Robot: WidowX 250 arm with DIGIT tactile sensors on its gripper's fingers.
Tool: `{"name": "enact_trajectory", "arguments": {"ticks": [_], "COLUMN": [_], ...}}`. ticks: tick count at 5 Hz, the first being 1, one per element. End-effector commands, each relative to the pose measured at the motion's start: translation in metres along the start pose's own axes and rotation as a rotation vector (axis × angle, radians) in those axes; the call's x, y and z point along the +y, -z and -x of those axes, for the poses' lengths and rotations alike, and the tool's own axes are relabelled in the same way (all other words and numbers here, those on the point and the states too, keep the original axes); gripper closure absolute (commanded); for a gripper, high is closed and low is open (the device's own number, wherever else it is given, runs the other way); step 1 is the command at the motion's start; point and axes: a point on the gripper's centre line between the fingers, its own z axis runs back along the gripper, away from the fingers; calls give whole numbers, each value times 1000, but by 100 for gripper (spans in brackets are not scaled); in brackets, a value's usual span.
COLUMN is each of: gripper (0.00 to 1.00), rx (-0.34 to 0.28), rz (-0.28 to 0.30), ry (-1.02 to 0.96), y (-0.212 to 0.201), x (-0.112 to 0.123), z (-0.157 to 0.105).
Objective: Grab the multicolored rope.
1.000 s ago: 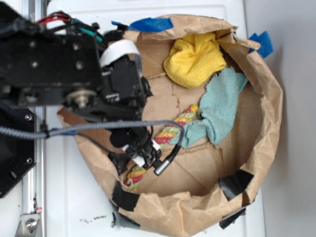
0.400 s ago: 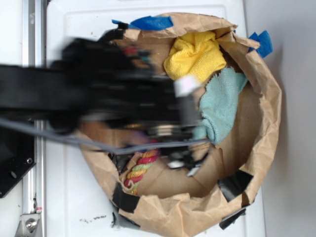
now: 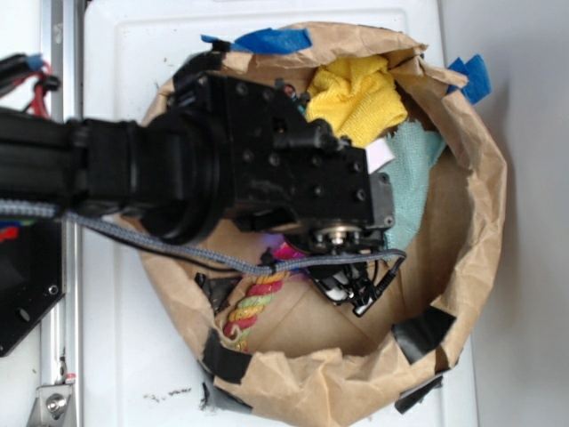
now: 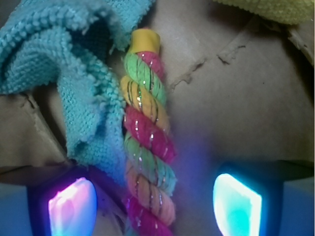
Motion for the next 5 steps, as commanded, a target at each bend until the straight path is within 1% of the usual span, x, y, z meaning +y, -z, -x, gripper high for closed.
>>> {"name": "enact_trajectory", "arguments": {"ticks": [1, 2, 3, 4, 5], "gripper": [0, 0, 100, 100, 100], "rx": [-42, -32, -30, -9, 0], "rz": [42, 63, 40, 82, 91], "ry": [-12, 40, 63, 64, 56], "y": [-12, 0, 13, 2, -2], "x": [-3, 0, 0, 3, 4], "z": [-8, 0, 14, 15, 13]}}
